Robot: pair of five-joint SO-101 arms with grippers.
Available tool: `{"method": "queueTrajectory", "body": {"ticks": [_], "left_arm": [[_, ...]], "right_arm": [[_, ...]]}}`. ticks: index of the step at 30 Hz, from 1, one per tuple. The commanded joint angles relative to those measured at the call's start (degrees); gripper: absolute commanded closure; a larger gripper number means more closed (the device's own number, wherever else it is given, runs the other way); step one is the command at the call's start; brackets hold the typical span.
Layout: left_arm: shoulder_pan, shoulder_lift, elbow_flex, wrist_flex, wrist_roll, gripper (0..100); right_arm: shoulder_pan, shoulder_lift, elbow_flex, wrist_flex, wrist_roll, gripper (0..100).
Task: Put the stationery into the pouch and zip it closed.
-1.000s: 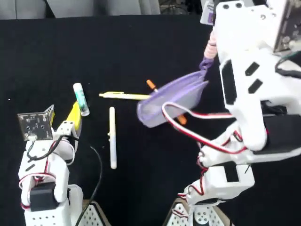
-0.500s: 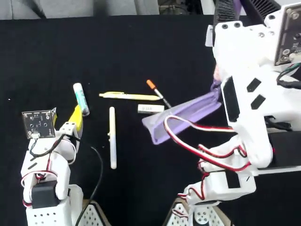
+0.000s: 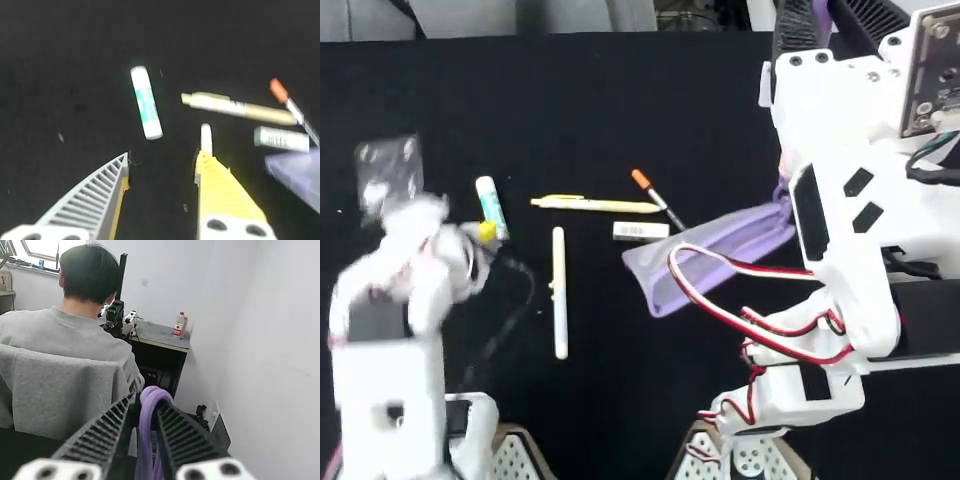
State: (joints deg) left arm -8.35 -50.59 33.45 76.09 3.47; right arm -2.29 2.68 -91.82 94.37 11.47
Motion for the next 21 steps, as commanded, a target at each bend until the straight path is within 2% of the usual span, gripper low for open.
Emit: {"method": "queueTrajectory", "body": {"ticks": [1, 7, 14, 21], "left_arm": [[4.8, 19.9, -16.6, 6.6, 0.6, 78], [8.7, 37.5, -27.2, 7.8, 3.3, 78], [14.7, 49.2, -33.0, 7.0, 3.4, 78], [14.5, 61.1, -35.2, -0.7, 3.3, 78]], "right_arm": [[-0.7, -1.4, -0.4, 0.3, 0.1, 98.7], [-0.7, -1.2, -0.4, 0.4, 0.1, 98.7], [-0.7, -1.0, -0.4, 0.4, 0.0, 98.7], [-0.7, -1.0, -0.4, 0.4, -0.3, 98.7]]}}
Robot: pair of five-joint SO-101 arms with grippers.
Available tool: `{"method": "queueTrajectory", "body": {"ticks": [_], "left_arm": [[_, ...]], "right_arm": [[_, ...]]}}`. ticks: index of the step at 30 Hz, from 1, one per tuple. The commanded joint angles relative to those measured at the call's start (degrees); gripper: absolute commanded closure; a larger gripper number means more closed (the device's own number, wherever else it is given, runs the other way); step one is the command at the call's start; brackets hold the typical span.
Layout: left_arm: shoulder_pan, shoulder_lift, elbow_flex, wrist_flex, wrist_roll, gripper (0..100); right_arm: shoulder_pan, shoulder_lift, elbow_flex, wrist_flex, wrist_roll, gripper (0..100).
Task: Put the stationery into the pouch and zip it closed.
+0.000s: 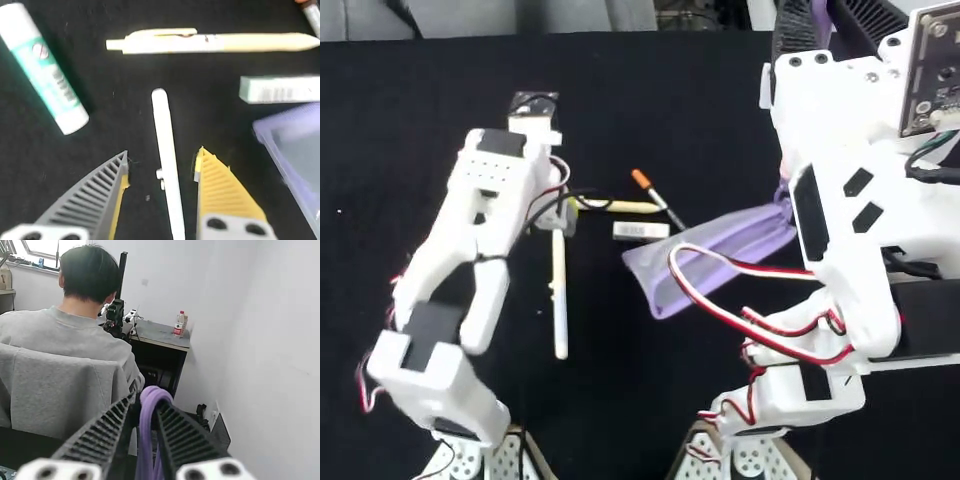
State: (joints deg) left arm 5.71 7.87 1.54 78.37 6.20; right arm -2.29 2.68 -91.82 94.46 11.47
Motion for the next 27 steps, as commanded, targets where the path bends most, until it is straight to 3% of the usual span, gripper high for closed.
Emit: {"method": "queueTrajectory", "body": {"ticks": [1, 6, 16, 22, 27], "left_arm": [[0.5, 4.1, -3.6, -3.6, 0.4, 78], [0.4, 10.4, -8.4, -4.6, -3.5, 78], [0.1, 25.0, -17.5, -4.1, -3.5, 79], [0.6, 26.3, -18.5, -4.0, -3.9, 96], [0.8, 26.4, -18.3, -4.0, -3.9, 97]], "right_arm": [[-0.7, -1.0, -0.4, 0.4, -0.3, 98.7], [-0.7, -1.0, -0.4, 0.4, -0.2, 98.7], [-0.7, -1.0, -0.5, 1.6, -0.1, 98.7], [-0.7, -1.2, -0.5, 1.6, 0.0, 98.7], [-0.7, -1.0, -0.4, 1.5, 0.0, 98.7]]}}
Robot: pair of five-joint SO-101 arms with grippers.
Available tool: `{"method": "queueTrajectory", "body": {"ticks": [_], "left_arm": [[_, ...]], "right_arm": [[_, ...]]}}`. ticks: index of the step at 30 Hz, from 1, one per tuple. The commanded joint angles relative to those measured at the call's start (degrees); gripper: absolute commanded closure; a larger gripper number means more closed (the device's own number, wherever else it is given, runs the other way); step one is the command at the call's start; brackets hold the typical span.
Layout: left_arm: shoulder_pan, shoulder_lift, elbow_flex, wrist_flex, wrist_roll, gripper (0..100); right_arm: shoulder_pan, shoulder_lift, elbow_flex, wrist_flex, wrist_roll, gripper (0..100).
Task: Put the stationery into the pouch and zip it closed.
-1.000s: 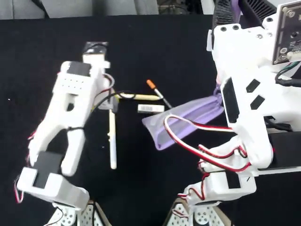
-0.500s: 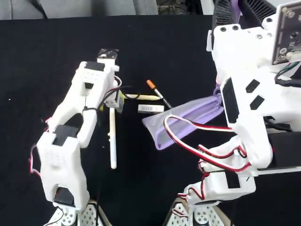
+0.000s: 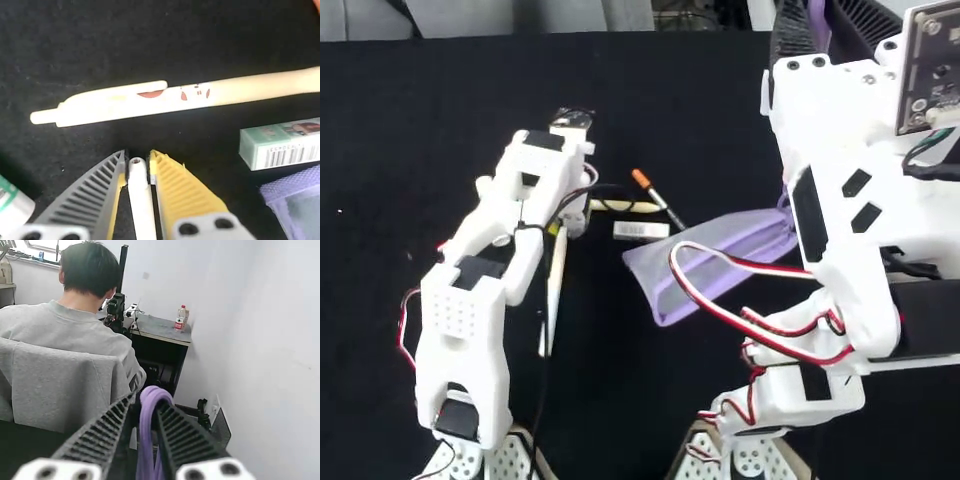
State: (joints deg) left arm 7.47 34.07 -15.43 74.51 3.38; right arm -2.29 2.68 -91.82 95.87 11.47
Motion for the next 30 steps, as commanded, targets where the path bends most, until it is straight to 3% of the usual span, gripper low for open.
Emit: {"method": "queueTrajectory", "body": {"ticks": [1, 15, 24, 30], "left_arm": [[-1.1, 0.1, -1.7, 0.0, -1.1, 97], [-3.9, -19.7, -30.2, 26.0, -1.0, 97], [-0.9, -46.5, -27.6, 26.3, -0.5, 97], [10.0, -68.0, -19.7, 24.5, -0.5, 97]], "right_arm": [[-0.7, -1.0, -0.4, 0.1, 0.0, 98.7], [-0.7, -0.9, -0.3, 0.0, -0.4, 98.7], [-0.7, -0.9, -0.3, 0.1, 0.0, 98.7], [-0.7, -0.9, -0.3, 0.1, -0.4, 98.7]]}}
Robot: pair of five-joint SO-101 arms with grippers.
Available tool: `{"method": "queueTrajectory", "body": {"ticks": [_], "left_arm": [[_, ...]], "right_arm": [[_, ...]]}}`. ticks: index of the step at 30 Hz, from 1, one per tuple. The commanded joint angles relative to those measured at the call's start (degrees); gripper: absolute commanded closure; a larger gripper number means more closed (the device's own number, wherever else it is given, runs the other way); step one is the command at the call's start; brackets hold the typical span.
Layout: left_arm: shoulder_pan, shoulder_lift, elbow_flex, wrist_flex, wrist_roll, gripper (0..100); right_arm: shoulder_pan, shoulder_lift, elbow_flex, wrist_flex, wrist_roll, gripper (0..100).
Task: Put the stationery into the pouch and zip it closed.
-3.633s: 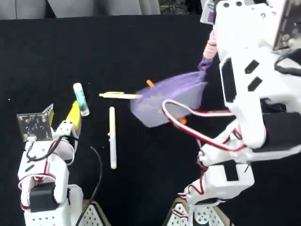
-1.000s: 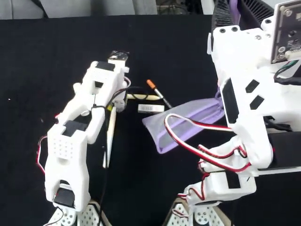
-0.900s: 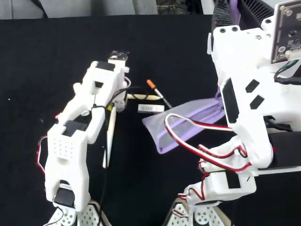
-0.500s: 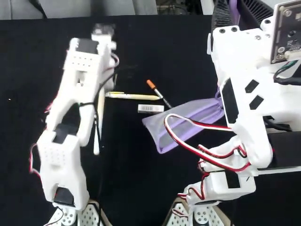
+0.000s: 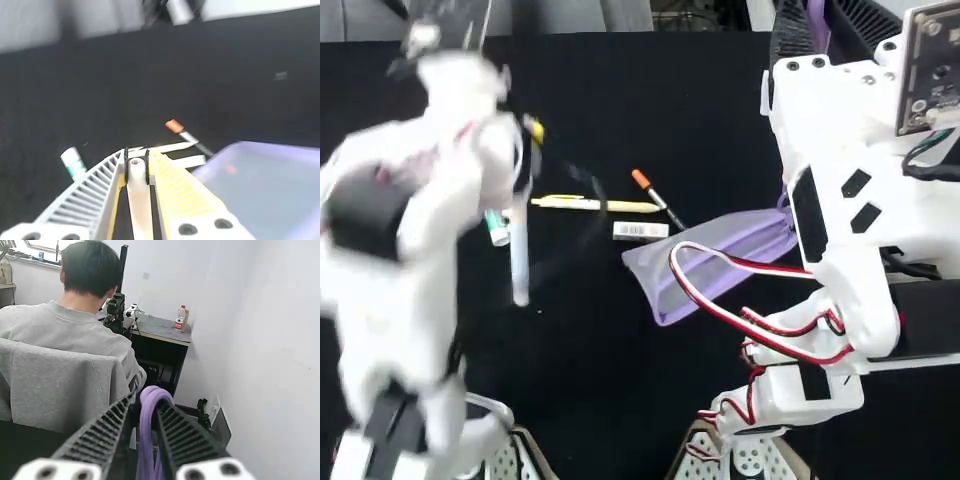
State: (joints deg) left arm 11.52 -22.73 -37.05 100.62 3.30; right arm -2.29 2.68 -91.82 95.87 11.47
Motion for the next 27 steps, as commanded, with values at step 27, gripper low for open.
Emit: {"method": "queueTrajectory", "body": {"ticks": [27], "left_arm": [[40.5, -61.2, 61.1, -59.8, 8.4, 97]], "right_arm": [[-0.8, -0.9, -0.3, 0.1, -0.4, 98.7]]}}
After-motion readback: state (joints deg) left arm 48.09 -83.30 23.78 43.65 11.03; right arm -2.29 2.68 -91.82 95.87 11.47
